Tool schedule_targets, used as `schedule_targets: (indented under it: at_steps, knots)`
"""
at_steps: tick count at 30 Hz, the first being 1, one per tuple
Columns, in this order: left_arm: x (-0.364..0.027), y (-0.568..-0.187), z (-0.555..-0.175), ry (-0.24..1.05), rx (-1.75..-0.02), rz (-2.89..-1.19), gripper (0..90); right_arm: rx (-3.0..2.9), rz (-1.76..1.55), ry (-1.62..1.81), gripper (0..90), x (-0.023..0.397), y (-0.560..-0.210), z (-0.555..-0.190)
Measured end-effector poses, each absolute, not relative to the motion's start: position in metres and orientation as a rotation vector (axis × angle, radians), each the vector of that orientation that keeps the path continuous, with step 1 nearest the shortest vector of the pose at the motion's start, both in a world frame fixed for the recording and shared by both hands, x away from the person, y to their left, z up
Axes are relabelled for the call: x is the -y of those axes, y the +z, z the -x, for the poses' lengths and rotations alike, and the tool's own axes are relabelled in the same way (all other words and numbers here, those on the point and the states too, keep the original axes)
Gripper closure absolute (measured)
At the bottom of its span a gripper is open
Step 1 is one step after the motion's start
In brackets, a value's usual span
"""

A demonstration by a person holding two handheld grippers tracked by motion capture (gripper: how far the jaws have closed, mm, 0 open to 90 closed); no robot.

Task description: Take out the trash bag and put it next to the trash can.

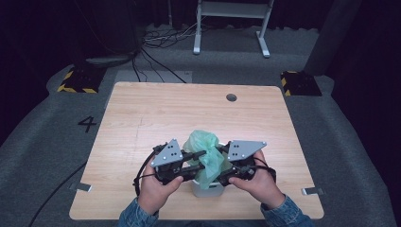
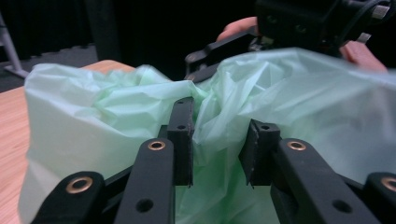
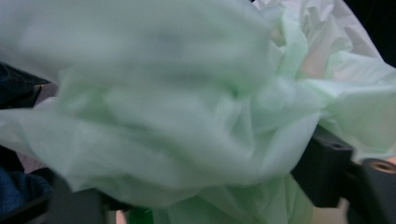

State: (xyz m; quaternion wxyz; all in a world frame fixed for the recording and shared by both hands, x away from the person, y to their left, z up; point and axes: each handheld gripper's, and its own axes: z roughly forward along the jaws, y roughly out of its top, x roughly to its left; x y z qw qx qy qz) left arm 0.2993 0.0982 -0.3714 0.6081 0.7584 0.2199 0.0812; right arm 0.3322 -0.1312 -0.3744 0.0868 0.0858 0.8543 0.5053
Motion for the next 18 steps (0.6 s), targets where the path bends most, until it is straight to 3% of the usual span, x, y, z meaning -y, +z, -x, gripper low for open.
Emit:
schedule_targets:
  at_steps: [3, 6, 8, 13, 18]
  knots:
    - [-0.093, -0.37, -0.298, 0.173, -0.493, -1.754, 69.5, -2.581, -0.261, 1.455, 46.0, 0.125, -0.371, -0.332]
    - [-0.092, -0.368, -0.296, 0.2, -0.484, -1.761, 68.1, -2.614, -0.247, 1.419, 74.8, 0.124, -0.369, -0.333]
    - [-0.093, -0.367, -0.294, 0.236, -0.49, -1.756, 63.5, -2.617, -0.256, 1.4, 86.2, 0.125, -0.369, -0.332]
    - [-0.109, -0.368, -0.289, 0.334, -0.571, -1.716, 38.8, -2.553, -0.313, 1.45, 89.4, 0.133, -0.365, -0.334]
    - [-0.135, -0.376, -0.282, 0.367, -0.615, -1.705, 30.5, -2.487, -0.338, 1.516, 89.5, 0.14, -0.359, -0.335]
